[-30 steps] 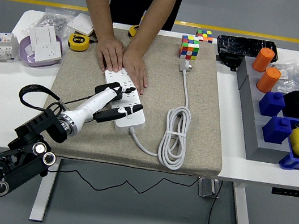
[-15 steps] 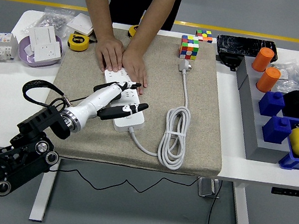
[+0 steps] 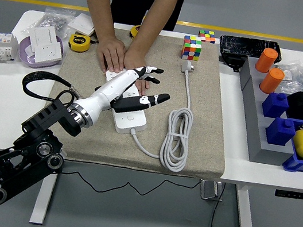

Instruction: Pick up the plug,place it near the board,insert it into the board,press the button

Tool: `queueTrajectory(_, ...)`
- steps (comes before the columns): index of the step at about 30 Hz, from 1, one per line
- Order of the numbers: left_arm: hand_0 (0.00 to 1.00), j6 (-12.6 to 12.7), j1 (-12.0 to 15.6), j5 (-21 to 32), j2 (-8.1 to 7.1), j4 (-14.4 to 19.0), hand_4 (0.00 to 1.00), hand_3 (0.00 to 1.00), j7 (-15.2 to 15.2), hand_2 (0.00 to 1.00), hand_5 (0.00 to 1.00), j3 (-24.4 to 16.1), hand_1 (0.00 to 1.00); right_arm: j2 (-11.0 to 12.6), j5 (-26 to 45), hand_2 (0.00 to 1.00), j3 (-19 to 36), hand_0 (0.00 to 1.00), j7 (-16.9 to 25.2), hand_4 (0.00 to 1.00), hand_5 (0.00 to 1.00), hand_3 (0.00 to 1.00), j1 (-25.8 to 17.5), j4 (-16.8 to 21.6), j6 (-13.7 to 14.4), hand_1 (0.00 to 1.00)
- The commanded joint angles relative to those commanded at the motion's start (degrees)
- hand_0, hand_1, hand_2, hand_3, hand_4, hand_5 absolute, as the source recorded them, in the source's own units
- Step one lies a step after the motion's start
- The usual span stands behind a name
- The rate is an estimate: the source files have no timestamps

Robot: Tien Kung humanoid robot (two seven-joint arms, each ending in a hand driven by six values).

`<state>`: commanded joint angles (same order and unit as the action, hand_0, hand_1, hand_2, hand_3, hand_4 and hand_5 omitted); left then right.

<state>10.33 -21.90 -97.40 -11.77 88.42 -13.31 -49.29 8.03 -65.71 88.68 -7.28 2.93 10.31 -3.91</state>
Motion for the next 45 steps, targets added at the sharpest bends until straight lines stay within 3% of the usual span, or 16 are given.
queueTrajectory(5, 0.226, -3.0, -0.5, -7.9, 0.21, -0.9, 0.469, 0.795, -5.9, 0.302, 0.201, -0.2, 0.197, 0.1, 0.0, 0.725, 0.0, 0.834, 0.0, 0.998, 0.756, 0.758, 0.0, 0.0, 0.0, 0.746)
queueTrajectory(6, 0.125, -3.5, -0.5, -8.3, 0.21, -1.0, 0.444, 0.696, -6.4, 0.159, 0.127, -0.2, 0.050, 0.1, 0.0, 0.725, 0.0, 0.832, 0.0, 0.998, 0.756, 0.758, 0.0, 0.0, 0.0, 0.747)
queueTrajectory(11, 0.125, -11.4, -1.2, -10.8, 0.38, -1.2, 0.444, 0.696, -11.4, 0.159, 0.127, -0.2, 0.050, 0.1, 0.0, 0.725, 0.0, 0.832, -0.1, 0.998, 0.756, 0.758, 0.1, 0.0, 0.0, 0.747)
queueTrajectory(12, 0.110, -13.1, -1.3, -11.0, 0.43, -1.3, 0.419, 0.699, -12.1, 0.154, 0.074, -0.1, 0.042, 0.2, 0.0, 0.725, 0.0, 0.832, -0.1, 0.998, 0.756, 0.758, 0.1, 0.0, 0.0, 0.746)
queueTrajectory(16, 0.110, -18.0, -2.2, -11.9, 0.59, -2.4, 0.419, 0.699, -13.4, 0.154, 0.074, 0.5, 0.042, 0.2, 0.1, 0.725, 0.0, 0.832, -0.1, 0.998, 0.756, 0.758, 0.2, 0.0, 0.1, 0.746)
queueTrajectory(18, 0.104, -19.3, -2.6, -12.3, 0.54, -3.3, 0.424, 0.712, -13.6, 0.154, 0.056, 0.9, 0.039, 0.2, 0.1, 0.725, 0.0, 0.834, -0.1, 0.998, 0.755, 0.757, 0.2, 0.0, 0.1, 0.746)
queueTrajectory(28, 0.101, -19.3, -3.0, -14.8, 0.71, -8.0, 0.424, 0.747, -13.0, 0.154, 0.055, 1.3, 0.038, 0.1, 0.1, 0.726, 0.0, 0.831, 0.0, 0.998, 0.754, 0.757, 0.1, 0.0, 0.0, 0.746)
queueTrajectory(45, 0.103, -20.5, -3.1, -15.8, 0.65, -9.6, 0.434, 0.764, -13.1, 0.154, 0.042, 1.9, 0.037, 0.2, 0.2, 0.726, 0.0, 0.832, 0.1, 0.998, 0.748, 0.756, 0.2, 0.0, 0.0, 0.746)
